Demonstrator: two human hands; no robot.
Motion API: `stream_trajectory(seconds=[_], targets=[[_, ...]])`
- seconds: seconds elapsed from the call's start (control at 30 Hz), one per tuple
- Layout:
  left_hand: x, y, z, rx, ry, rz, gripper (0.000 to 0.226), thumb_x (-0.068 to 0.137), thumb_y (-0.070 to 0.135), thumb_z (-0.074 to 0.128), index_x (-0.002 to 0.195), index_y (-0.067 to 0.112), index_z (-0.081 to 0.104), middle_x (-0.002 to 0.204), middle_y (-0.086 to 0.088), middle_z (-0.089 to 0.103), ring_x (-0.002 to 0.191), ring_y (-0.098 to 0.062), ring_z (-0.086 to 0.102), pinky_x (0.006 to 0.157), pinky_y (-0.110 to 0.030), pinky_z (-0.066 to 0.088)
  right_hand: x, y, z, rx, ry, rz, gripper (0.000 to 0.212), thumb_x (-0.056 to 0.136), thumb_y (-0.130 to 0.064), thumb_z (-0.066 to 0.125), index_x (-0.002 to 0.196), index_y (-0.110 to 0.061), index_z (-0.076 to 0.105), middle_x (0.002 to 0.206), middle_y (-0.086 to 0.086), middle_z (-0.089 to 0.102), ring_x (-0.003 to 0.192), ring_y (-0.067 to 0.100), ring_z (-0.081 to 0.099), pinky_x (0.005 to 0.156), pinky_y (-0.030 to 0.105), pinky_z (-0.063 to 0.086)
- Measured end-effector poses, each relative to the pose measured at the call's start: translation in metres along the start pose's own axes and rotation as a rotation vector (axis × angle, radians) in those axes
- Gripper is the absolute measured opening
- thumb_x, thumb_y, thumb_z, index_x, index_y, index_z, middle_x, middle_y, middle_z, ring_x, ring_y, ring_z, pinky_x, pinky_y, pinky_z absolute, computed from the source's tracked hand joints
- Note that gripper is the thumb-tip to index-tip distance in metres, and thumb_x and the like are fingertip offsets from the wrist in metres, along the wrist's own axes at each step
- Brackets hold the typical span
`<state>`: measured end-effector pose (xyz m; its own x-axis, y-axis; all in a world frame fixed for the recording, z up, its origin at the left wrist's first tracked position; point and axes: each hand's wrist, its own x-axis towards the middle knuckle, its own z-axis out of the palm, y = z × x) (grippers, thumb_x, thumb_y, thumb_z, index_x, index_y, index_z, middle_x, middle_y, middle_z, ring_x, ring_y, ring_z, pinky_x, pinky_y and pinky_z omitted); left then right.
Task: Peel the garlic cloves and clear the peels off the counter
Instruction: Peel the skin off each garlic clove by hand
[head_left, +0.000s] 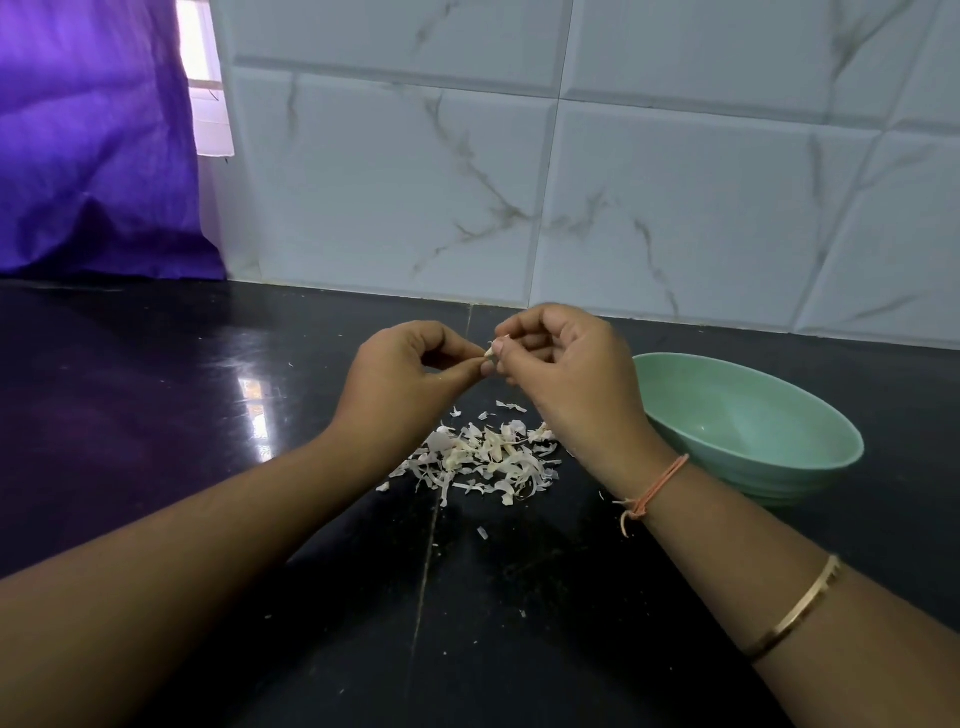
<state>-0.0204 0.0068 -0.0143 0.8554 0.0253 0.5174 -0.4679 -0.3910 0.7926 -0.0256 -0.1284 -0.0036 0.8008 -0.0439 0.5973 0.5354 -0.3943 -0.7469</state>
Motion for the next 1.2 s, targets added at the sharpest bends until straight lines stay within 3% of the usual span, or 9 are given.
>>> stream_trajectory(seconds=[0.1,0.23,0.37,0.5,0.67,0.77,0.9,1.0,1.2], targets=[[-0.001,-0.001,0.000,-0.009,-0.020,-0.052,0.011,0.076,0.020,0.075,0.069,0.026,0.067,0.073,0.004,0.070,0.074,-0.015,0.066,0.069,-0.025,0.053,0.005,-0.012,-0.013,-0.335,0.024,-0.231,0.004,0.081,-0.007,0.062,0.081,-0.011,0.063,0.074,0.001,0.063,0.067,0.011,0.059,0.066,0.026,0.052],[-0.001,-0.002,0.000,-0.005,-0.027,-0.062,0.014,0.079,0.020,0.072,0.070,0.030,0.066,0.073,0.004,0.069,0.071,-0.011,0.063,0.065,-0.020,0.048,0.014,-0.026,-0.033,-0.673,0.040,-0.268,0.008,0.082,-0.005,0.053,0.086,-0.008,0.058,0.083,0.006,0.059,0.076,0.023,0.055,0.068,0.031,0.044],[-0.002,-0.002,0.001,0.016,-0.074,-0.048,0.021,0.084,0.017,0.067,0.072,0.034,0.065,0.073,0.011,0.067,0.069,-0.001,0.058,0.063,-0.013,0.045,0.016,-0.031,-0.051,-0.965,-0.065,-0.013,0.012,0.083,-0.003,0.048,0.092,-0.004,0.057,0.092,0.011,0.058,0.086,0.030,0.053,0.069,0.028,0.036],[-0.001,-0.005,0.001,0.029,-0.079,-0.044,0.039,0.086,0.000,0.052,0.070,0.033,0.067,0.048,0.019,0.054,0.041,-0.001,0.044,0.042,-0.008,0.033,0.011,-0.030,-0.062,-1.145,-0.258,0.296,0.023,0.084,-0.002,0.045,0.064,-0.009,0.036,0.067,0.006,0.040,0.063,0.024,0.041,0.055,0.026,0.031],[-0.002,-0.004,0.001,-0.012,-0.071,-0.070,0.029,0.085,0.004,0.049,0.073,0.022,0.068,0.042,0.011,0.044,0.033,-0.004,0.030,0.037,-0.012,0.025,0.014,-0.026,-0.067,-1.128,-0.181,0.332,0.027,0.085,-0.008,0.046,0.062,-0.013,0.033,0.065,0.004,0.034,0.075,0.029,0.041,0.067,0.029,0.033],[-0.002,-0.005,0.002,-0.028,-0.068,-0.065,0.019,0.086,0.018,0.055,0.076,0.025,0.068,0.061,-0.003,0.060,0.040,-0.002,0.036,0.045,-0.015,0.034,0.018,-0.026,-0.062,-1.029,-0.075,0.121,0.016,0.086,-0.014,0.046,0.074,-0.006,0.053,0.075,0.011,0.054,0.076,0.032,0.049,0.066,0.031,0.037],[-0.001,-0.007,0.002,0.014,-0.067,-0.047,0.022,0.088,0.032,0.058,0.072,0.022,0.070,0.039,0.011,0.040,0.038,-0.002,0.034,0.042,-0.009,0.028,0.015,-0.029,-0.043,-0.823,-0.066,-0.209,0.018,0.089,-0.016,0.047,0.089,-0.008,0.063,0.088,0.007,0.062,0.082,0.023,0.055,0.072,0.032,0.042],[0.001,-0.010,0.003,0.058,-0.061,-0.054,0.019,0.087,0.031,0.062,0.071,0.021,0.068,0.042,0.013,0.047,0.041,-0.001,0.039,0.046,-0.011,0.032,0.009,-0.024,-0.026,-0.796,-0.253,-0.274,0.016,0.090,-0.016,0.049,0.095,-0.013,0.065,0.095,0.003,0.063,0.088,0.019,0.057,0.080,0.032,0.045],[0.005,-0.012,-0.001,0.066,-0.073,-0.088,0.017,0.084,0.011,0.065,0.083,0.027,0.061,0.072,0.012,0.059,0.064,-0.002,0.054,0.061,-0.013,0.045,-0.004,-0.006,-0.013,-1.000,-0.700,-0.099,0.025,0.086,-0.032,0.053,0.109,-0.026,0.059,0.109,-0.001,0.061,0.101,0.022,0.058,0.080,0.033,0.048]])
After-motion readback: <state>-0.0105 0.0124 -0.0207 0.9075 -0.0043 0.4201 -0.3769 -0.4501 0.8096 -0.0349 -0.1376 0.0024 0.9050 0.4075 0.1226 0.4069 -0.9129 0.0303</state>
